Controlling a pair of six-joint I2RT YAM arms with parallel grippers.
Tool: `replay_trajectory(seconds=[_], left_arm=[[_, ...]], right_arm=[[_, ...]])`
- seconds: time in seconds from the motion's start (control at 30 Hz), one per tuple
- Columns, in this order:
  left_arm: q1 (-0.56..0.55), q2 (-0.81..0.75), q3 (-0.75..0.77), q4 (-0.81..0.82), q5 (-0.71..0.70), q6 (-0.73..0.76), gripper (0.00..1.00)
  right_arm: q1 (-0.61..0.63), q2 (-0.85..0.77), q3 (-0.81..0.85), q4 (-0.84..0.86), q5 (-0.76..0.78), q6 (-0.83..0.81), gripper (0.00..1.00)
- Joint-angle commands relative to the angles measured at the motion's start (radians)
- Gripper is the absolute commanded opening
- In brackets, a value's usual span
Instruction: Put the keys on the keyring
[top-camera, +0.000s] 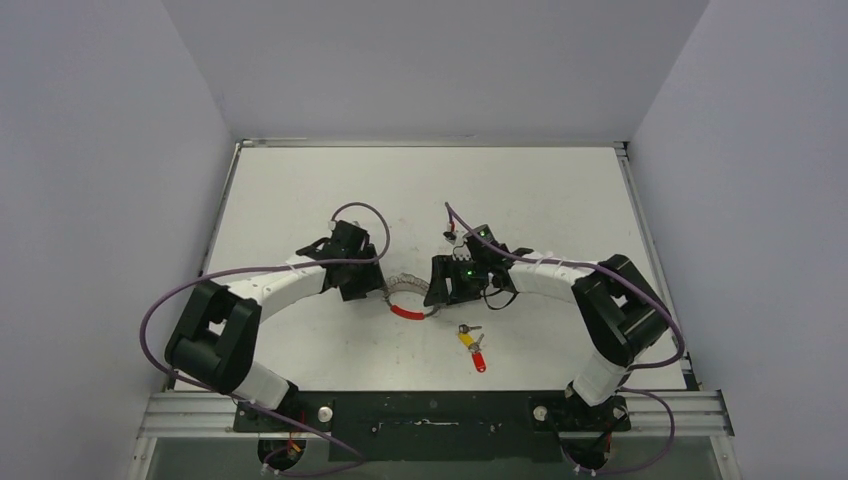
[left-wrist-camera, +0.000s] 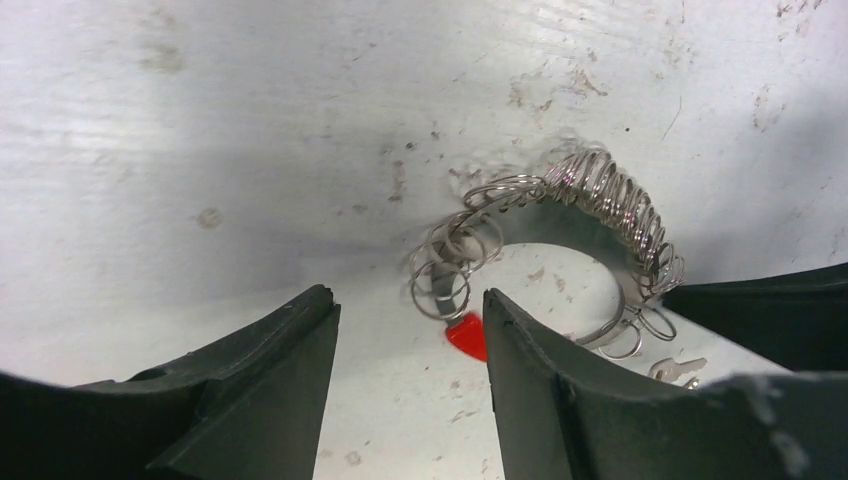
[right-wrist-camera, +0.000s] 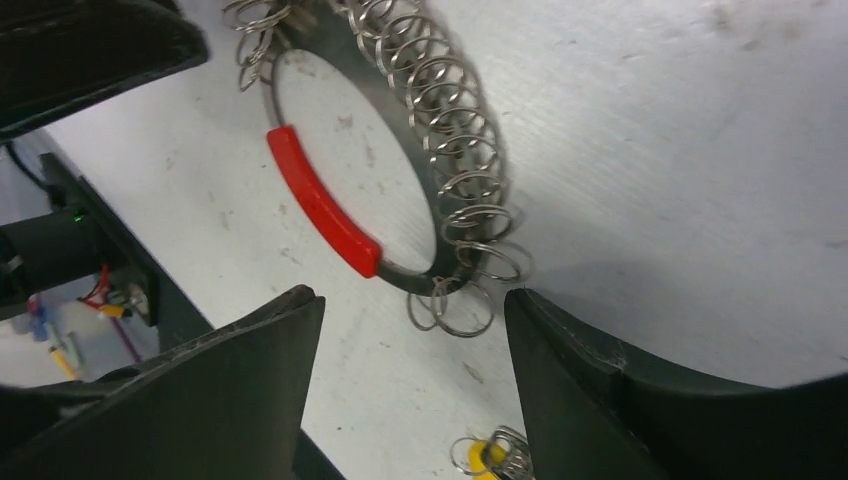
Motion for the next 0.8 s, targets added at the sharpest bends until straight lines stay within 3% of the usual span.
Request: replay_trajectory(seconds=[0.0,0.27,0.47,0.77], left_arm=[[-0.008,-0.104,-0.006,-0.079,-0.086,0.012,0.54],[-0.01,-0.202,-0.182,0.151,0.049,-0.095,0.53],[-0.008,-0.179,-0.28,0.357,0.118,-0.188,0.49],[0.018,-0.137,-0.296,0.424,0.158,-0.204,0.45]], right_arm=[[-0.031,-0.046,0.061,-0.168,0.145,-0.103,0.71],[-0.041,0.05,0.164,-0.202,0.163,-0.155,0.72],[-0.017,0.088,0.113,-0.111,0.076,-0.092,0.61],[0.047,0.057,-0.052,0.142,-0.045,0.129,0.39]])
